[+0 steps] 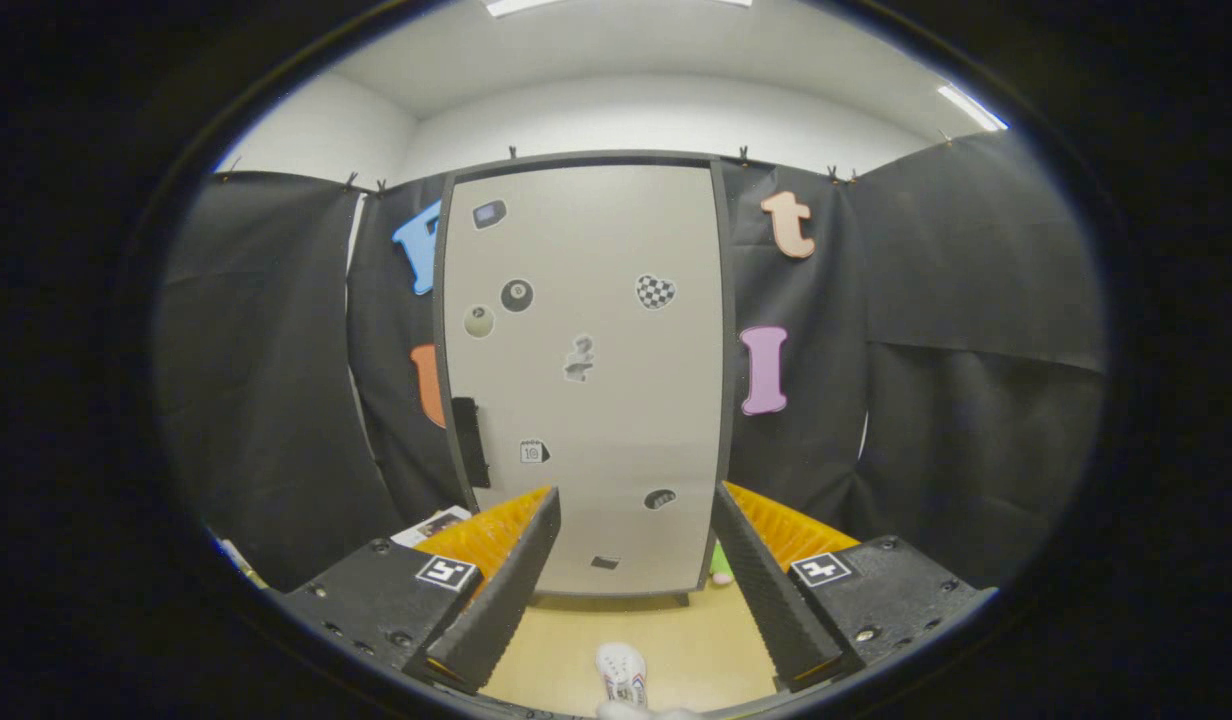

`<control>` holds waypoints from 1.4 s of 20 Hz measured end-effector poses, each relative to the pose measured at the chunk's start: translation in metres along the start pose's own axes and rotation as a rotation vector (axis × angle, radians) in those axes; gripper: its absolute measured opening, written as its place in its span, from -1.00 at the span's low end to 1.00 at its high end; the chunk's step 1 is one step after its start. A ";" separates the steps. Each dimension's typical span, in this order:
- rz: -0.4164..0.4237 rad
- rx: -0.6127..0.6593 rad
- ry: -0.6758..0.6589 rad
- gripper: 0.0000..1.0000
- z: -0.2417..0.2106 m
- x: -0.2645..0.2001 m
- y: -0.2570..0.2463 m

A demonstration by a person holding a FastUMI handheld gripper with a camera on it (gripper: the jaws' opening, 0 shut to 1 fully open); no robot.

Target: Open the shoe cabinet door, grab the shoes and put them into the shoe cabinet, then close the shoe cabinet door.

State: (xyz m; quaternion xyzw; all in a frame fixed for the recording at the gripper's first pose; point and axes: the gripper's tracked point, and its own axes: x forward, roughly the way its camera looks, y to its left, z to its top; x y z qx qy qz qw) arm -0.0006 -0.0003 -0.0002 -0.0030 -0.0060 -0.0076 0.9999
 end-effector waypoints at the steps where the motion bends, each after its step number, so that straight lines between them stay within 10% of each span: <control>1: -0.002 -0.004 -0.001 0.98 0.000 0.000 0.000; 28: 0.202 0.005 0.053 0.98 -0.049 0.178 0.177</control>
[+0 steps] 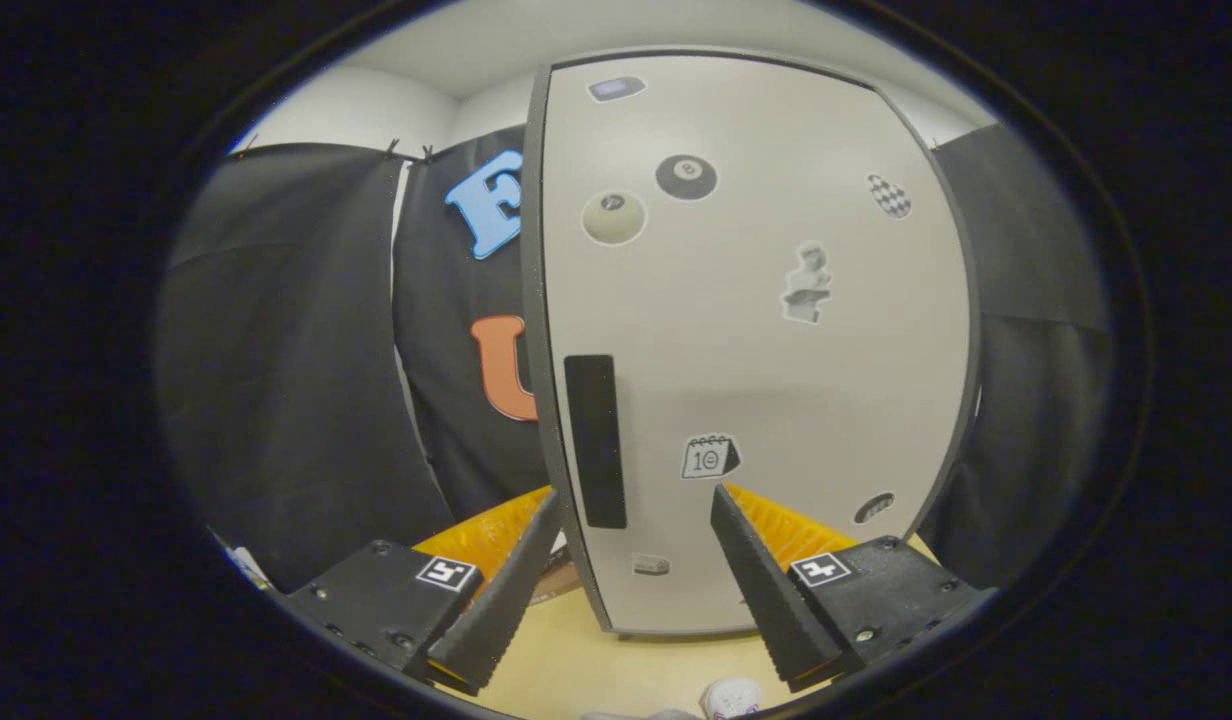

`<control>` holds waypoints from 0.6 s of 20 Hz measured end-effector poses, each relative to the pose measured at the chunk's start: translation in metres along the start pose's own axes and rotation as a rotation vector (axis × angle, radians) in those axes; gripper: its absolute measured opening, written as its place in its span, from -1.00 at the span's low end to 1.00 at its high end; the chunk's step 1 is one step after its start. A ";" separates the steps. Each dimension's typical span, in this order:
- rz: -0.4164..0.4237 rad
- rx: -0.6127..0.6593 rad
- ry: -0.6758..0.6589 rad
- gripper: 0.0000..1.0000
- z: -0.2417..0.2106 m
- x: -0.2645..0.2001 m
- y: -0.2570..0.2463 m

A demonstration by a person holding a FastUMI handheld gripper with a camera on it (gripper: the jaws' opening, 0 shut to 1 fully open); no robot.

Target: Open the shoe cabinet door, grab the shoes and put them into the shoe cabinet, then close the shoe cabinet door.

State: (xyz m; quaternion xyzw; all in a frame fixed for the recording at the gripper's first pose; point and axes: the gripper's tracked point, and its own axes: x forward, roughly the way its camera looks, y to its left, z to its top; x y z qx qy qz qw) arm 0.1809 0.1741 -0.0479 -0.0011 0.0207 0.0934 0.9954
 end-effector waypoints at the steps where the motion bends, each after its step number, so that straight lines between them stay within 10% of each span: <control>1: -0.002 -0.004 -0.001 0.98 0.000 0.011 0.003; 9: -0.044 0.009 -0.019 0.81 0.006 0.065 0.012; 12: -0.079 0.016 -0.024 0.40 0.004 0.068 0.007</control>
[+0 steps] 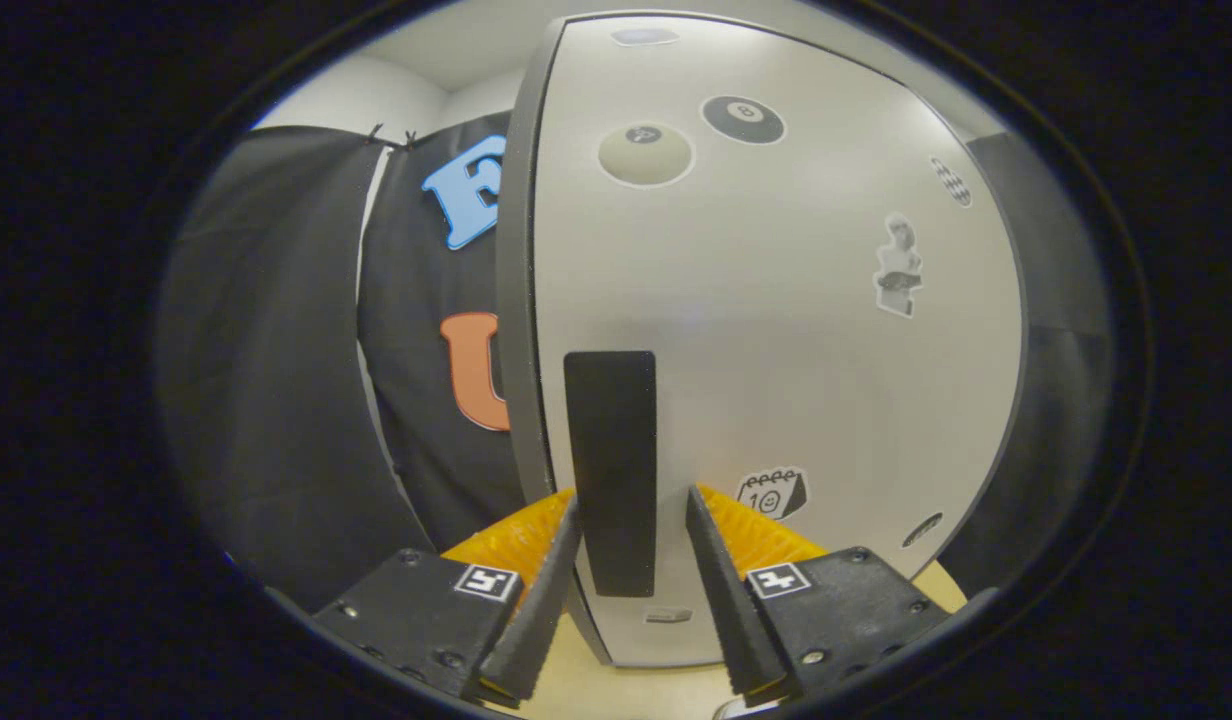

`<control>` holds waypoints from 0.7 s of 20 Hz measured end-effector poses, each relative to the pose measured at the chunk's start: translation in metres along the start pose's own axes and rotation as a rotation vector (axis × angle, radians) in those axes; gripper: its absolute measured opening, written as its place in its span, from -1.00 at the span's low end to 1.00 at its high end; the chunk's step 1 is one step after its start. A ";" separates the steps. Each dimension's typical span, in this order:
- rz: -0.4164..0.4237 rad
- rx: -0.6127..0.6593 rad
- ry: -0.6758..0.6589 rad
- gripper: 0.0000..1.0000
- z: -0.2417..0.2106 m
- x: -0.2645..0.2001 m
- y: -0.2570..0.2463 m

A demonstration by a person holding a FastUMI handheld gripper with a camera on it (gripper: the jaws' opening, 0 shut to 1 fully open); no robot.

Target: Open the shoe cabinet door, grab the shoes and put them into the shoe cabinet, then close the shoe cabinet door.

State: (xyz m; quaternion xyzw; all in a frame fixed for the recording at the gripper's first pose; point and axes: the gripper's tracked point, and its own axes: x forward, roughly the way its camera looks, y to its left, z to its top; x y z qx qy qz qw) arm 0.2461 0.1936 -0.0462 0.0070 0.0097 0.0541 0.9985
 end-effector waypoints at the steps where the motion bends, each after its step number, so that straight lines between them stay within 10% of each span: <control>1: 0.012 0.016 0.009 0.26 -0.001 -0.001 0.004; 4: 0.011 0.009 0.020 -0.19 -0.002 0.001 0.004; 14: 0.077 -0.016 0.036 -0.51 -0.004 -0.026 0.005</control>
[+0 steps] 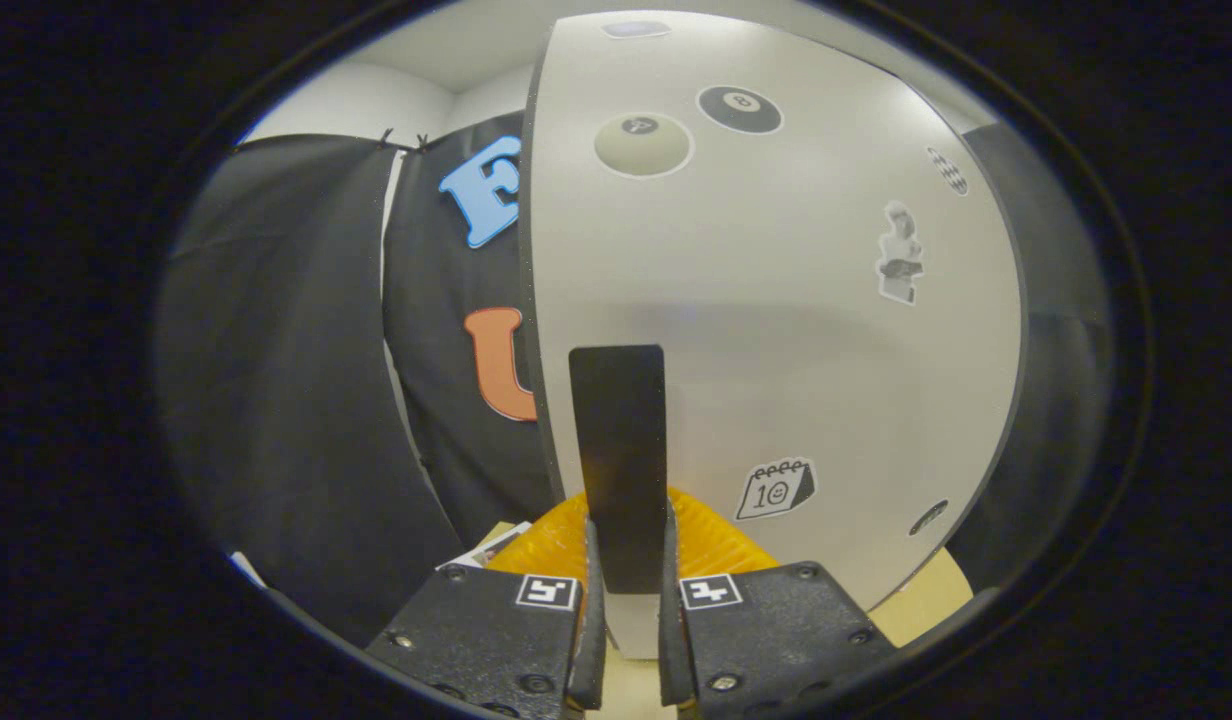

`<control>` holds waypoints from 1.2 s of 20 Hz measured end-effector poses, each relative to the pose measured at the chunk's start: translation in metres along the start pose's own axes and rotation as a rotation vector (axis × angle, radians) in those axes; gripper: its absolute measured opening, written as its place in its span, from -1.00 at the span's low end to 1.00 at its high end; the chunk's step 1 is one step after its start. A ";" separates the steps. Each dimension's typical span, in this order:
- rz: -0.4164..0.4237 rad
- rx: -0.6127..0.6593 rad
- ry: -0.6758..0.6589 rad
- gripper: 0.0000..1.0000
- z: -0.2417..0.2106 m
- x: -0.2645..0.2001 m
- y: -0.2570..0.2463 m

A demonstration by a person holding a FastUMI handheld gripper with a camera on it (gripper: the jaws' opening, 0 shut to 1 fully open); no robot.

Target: Open the shoe cabinet door, grab the shoes and put them into the shoe cabinet, then close the shoe cabinet door.

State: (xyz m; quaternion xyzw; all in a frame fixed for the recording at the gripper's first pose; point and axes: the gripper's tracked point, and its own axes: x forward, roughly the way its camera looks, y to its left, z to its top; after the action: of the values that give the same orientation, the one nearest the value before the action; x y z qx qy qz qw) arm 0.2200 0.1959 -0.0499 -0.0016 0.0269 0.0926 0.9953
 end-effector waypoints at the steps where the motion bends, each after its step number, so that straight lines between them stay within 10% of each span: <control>1: 0.003 -0.001 0.003 -0.51 -0.002 -0.007 0.000; 24: 0.107 -0.008 0.003 -0.58 -0.022 -0.123 -0.056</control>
State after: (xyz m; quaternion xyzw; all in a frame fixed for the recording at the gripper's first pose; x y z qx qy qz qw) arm 0.1081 0.1180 -0.0654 -0.0045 0.0280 0.1459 0.9889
